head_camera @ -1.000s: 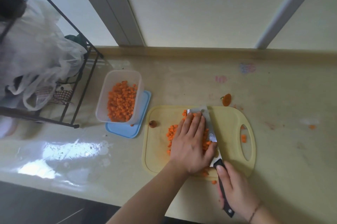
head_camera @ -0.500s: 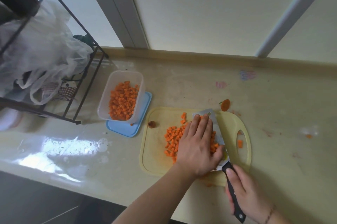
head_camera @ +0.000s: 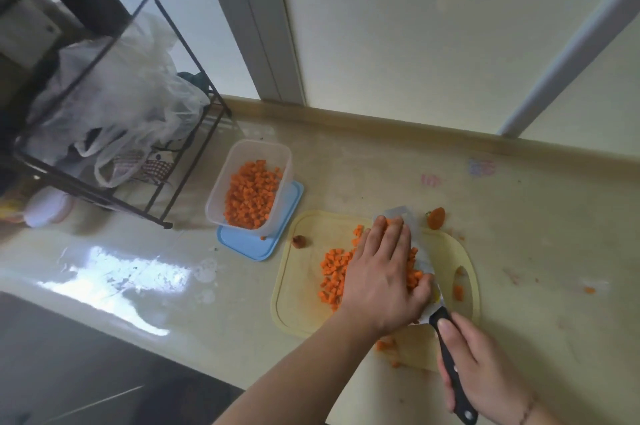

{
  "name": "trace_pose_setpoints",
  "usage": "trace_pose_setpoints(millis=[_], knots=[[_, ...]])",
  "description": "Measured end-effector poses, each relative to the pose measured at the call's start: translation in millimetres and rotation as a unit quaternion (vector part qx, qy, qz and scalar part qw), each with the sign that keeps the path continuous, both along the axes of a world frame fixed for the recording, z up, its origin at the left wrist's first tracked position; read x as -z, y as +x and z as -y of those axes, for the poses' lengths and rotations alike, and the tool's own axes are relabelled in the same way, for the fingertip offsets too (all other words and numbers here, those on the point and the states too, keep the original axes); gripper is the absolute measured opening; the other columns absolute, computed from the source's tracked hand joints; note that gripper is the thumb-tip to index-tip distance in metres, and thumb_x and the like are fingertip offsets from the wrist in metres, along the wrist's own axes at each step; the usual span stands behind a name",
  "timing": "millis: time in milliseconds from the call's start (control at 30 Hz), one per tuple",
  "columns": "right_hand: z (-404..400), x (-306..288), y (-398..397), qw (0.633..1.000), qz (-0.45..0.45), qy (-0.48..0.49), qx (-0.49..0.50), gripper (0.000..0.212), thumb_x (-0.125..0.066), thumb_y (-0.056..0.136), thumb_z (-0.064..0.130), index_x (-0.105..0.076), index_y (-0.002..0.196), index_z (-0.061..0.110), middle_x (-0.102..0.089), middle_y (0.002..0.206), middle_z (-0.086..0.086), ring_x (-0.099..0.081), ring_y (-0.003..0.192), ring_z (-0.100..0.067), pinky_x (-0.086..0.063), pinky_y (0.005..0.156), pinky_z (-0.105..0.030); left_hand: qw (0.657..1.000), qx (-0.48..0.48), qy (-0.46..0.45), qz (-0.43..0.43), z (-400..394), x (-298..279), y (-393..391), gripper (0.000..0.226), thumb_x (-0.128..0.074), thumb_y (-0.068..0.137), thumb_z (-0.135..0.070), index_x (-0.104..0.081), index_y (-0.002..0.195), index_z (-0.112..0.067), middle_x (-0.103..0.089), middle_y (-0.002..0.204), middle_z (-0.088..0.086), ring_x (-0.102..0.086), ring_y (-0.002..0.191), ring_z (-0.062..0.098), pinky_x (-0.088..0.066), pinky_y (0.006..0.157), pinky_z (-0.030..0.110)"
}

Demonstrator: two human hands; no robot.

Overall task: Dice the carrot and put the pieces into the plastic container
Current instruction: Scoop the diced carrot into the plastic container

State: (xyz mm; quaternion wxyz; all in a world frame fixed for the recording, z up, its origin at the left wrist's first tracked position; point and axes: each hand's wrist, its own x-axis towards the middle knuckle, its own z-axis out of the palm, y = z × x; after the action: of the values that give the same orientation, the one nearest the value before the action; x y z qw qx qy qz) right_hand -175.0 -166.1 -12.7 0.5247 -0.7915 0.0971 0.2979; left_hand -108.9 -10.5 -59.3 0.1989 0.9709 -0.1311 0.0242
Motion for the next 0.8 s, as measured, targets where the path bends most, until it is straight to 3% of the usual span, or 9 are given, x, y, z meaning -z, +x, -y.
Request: trace_pose_setpoints(millis=[167,300,467,600,700,800], knots=[[-27.7,-18.8,25.9,0.998,0.018,0.021,-0.057,0.035,-0.033,0.1,0.032,-0.046,0.084,0.003,-0.057,0.05,-0.015,-0.055,0.035,-0.035,-0.04,0.039,-0.029,0.999,-0.052,0.012,0.006,-35.8,-23.5,10.8,0.078,-0.042,0.094,-0.059,-0.042,0.153,-0.008,-0.034,0.163,0.007,-0.017,0.155,0.025,-0.006,0.124,0.043],[-67.5,-31.1,53.6,0.992,0.027,0.042,-0.113,0.038,-0.032,0.101,0.034,-0.044,0.086,0.001,-0.057,0.054,-0.019,-0.056,0.037,-0.035,-0.041,0.041,-0.032,0.994,-0.105,0.0,0.013,-81.5,-42.8,22.5,0.077,-0.043,0.093,-0.057,-0.043,0.152,-0.006,-0.038,0.161,0.009,-0.022,0.154,0.029,-0.017,0.126,0.045],[-122.9,-41.1,92.8,0.986,0.02,0.07,-0.148,0.037,-0.032,0.103,0.034,-0.042,0.086,0.002,-0.059,0.055,-0.013,-0.055,0.039,-0.031,-0.044,0.041,-0.031,0.987,-0.155,0.013,-0.044,-140.8,-70.9,47.2,0.082,-0.036,0.092,-0.059,-0.03,0.159,-0.012,-0.024,0.168,0.004,-0.007,0.157,0.025,-0.002,0.126,0.036],[-157.5,-44.2,119.5,0.985,-0.003,0.068,-0.158,0.036,-0.032,0.104,0.032,-0.04,0.083,0.003,-0.056,0.053,-0.012,-0.056,0.037,-0.029,-0.042,0.04,-0.026,0.98,-0.179,-0.014,-0.081,-174.4,-71.7,69.5,0.085,-0.031,0.085,-0.063,-0.041,0.153,-0.012,-0.036,0.162,0.003,-0.019,0.153,0.025,-0.01,0.127,0.037],[-174.0,-45.3,131.3,0.985,-0.022,0.057,-0.16,0.035,-0.031,0.104,0.031,-0.038,0.082,0.005,-0.053,0.051,-0.013,-0.055,0.035,-0.028,-0.04,0.039,-0.024,0.979,-0.167,-0.045,-0.105,-187.9,-70.7,79.1,0.087,-0.024,0.08,-0.065,-0.054,0.141,-0.011,-0.045,0.156,0.002,-0.027,0.148,0.02,-0.01,0.124,0.029],[-181.2,-47.4,135.1,0.987,-0.035,0.038,-0.154,0.034,-0.031,0.104,0.031,-0.039,0.084,0.005,-0.053,0.051,-0.012,-0.055,0.035,-0.028,-0.04,0.039,-0.024,0.979,-0.162,-0.06,-0.112,-199.1,-65.3,86.4,0.073,-0.035,0.09,-0.062,-0.055,0.141,-0.014,-0.045,0.156,0.0,-0.031,0.147,0.017,-0.015,0.121,0.027]])
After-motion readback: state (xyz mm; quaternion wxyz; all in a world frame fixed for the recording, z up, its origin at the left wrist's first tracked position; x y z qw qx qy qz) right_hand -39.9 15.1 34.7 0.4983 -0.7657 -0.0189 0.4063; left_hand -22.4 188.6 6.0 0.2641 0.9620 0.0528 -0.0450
